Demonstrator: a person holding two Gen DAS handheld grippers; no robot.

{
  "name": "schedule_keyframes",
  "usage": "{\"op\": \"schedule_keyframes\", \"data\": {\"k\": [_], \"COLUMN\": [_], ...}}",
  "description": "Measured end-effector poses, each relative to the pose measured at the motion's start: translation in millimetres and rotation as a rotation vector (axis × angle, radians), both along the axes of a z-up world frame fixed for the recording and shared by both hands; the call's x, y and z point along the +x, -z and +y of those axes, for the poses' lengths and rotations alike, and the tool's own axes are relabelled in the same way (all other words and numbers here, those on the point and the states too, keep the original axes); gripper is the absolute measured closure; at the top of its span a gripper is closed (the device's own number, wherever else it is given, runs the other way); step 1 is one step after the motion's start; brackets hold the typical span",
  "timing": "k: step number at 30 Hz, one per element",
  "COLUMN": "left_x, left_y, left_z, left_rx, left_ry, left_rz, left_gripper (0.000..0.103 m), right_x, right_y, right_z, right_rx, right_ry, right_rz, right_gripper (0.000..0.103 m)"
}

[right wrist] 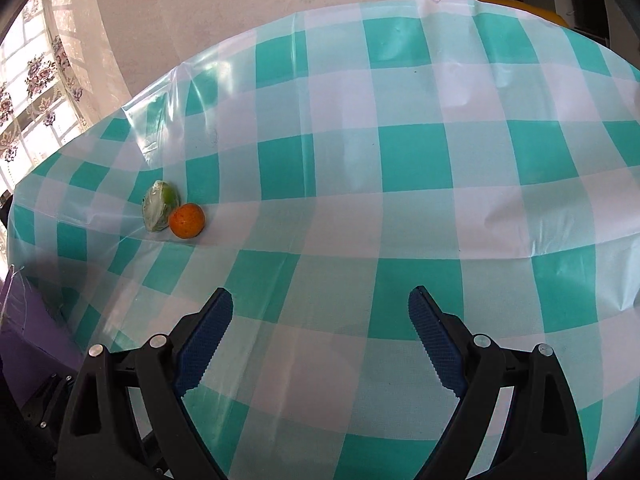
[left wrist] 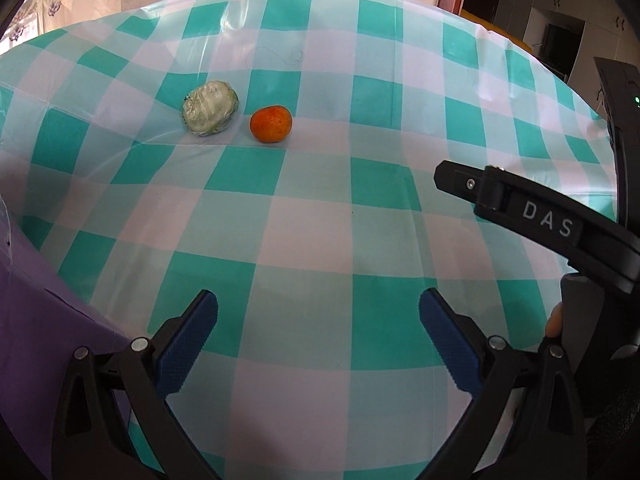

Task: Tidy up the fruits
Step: 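Move both tools back over the last two fruits on the table, then grasp the small mandarin with the right tool while the left tool grasps the wrapped green fruit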

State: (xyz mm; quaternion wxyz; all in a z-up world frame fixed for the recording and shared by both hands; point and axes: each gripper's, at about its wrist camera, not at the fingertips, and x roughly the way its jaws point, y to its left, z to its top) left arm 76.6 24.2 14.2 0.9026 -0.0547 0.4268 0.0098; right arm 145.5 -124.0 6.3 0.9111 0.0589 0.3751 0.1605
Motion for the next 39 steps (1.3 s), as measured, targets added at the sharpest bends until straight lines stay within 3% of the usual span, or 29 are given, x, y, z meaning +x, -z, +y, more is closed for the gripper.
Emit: {"op": "schedule_keyframes", "data": {"k": [8,19,28,30,31,32,39], "left_x": [-6.8,-12.0,-13.1,-13.4,-13.2,-12.8,-10.5], "left_y": [-4.5,-10.1,-11.4,-11.6,-11.5,-11.1,-9.1], "left_z": [-1.7,1.3,2.3,2.3,2.3,2.3,3.5], "left_rx": [-0.012,-0.029,-0.043,-0.045,-0.045,-0.047,-0.058], "left_ry": [0.017,0.006,0.008,0.009,0.009,0.009,0.014], "left_rz": [-0.048,-0.107,-0.123,-0.123,-0.123,-0.121,-0.107], "left_gripper": [0.002,0.002,0.002,0.002,0.002,0.002,0.002], "right_x": [33.1,66.5,93.6,91.5,89.5,88.0,59.7], "right_y": [-5.6,1.2,9.7,10.0,9.3,9.2,6.6], "right_z": [52.9,112.3,150.2,153.0,152.0,149.0,70.7], "right_rx": [-0.042,-0.089,-0.178,-0.202,-0.198,-0.178,-0.026], "right_ry": [-0.241,-0.444,-0.482,-0.484,-0.487,-0.493,-0.276], "right_rz": [-0.042,0.009,0.057,0.044,0.033,0.033,0.045], "right_gripper": [0.016,0.017,0.025,0.037,0.06,0.066,0.067]}}
